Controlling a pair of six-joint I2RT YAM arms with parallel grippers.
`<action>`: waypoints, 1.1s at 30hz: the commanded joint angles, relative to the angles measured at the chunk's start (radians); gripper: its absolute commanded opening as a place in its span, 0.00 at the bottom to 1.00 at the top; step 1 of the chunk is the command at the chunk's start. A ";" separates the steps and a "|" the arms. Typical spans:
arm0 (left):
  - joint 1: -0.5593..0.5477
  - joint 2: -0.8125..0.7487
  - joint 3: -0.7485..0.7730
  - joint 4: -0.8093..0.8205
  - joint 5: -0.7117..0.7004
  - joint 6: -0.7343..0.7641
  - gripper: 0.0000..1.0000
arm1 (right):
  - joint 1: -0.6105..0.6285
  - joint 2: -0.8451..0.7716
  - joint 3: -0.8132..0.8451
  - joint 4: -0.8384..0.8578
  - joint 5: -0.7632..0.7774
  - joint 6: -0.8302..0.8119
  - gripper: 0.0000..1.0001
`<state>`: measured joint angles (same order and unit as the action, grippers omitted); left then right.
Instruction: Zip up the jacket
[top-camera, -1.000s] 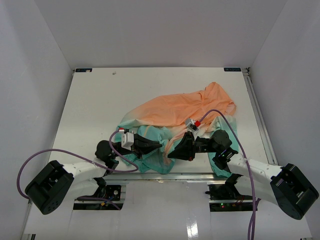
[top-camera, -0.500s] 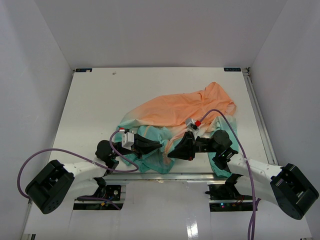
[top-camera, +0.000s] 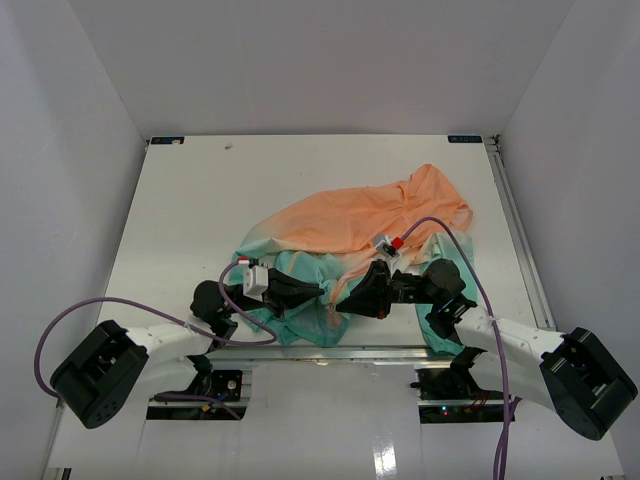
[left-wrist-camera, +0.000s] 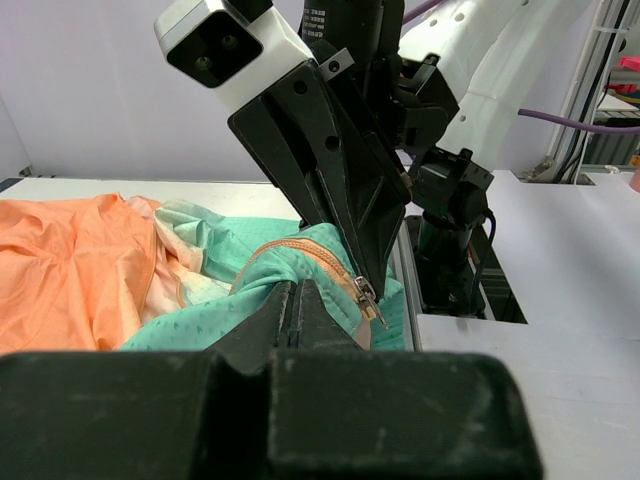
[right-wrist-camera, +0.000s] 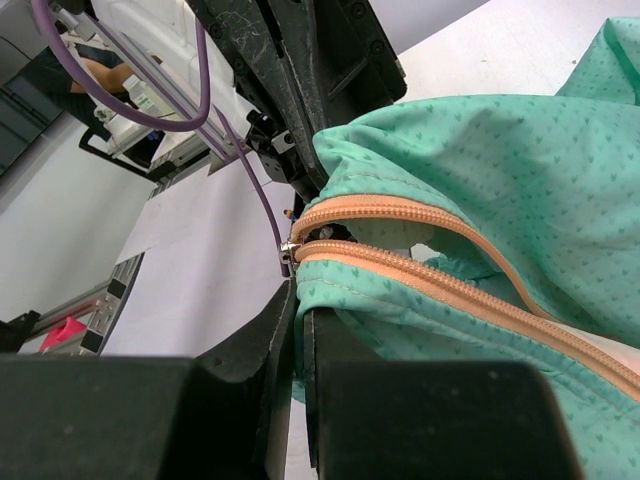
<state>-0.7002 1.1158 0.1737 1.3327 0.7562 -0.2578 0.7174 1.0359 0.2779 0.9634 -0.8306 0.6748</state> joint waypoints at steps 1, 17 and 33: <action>0.001 -0.030 -0.010 0.393 0.002 0.038 0.00 | -0.005 -0.011 -0.012 0.051 0.016 0.019 0.08; 0.001 -0.046 0.000 0.276 0.020 0.096 0.00 | -0.006 -0.007 0.016 0.005 0.037 0.003 0.08; 0.001 -0.033 0.023 0.235 0.000 0.120 0.00 | -0.007 -0.025 -0.005 0.044 -0.019 -0.013 0.08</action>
<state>-0.7002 1.0829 0.1726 1.3323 0.7551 -0.1549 0.7136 1.0335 0.2721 0.9420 -0.8223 0.6701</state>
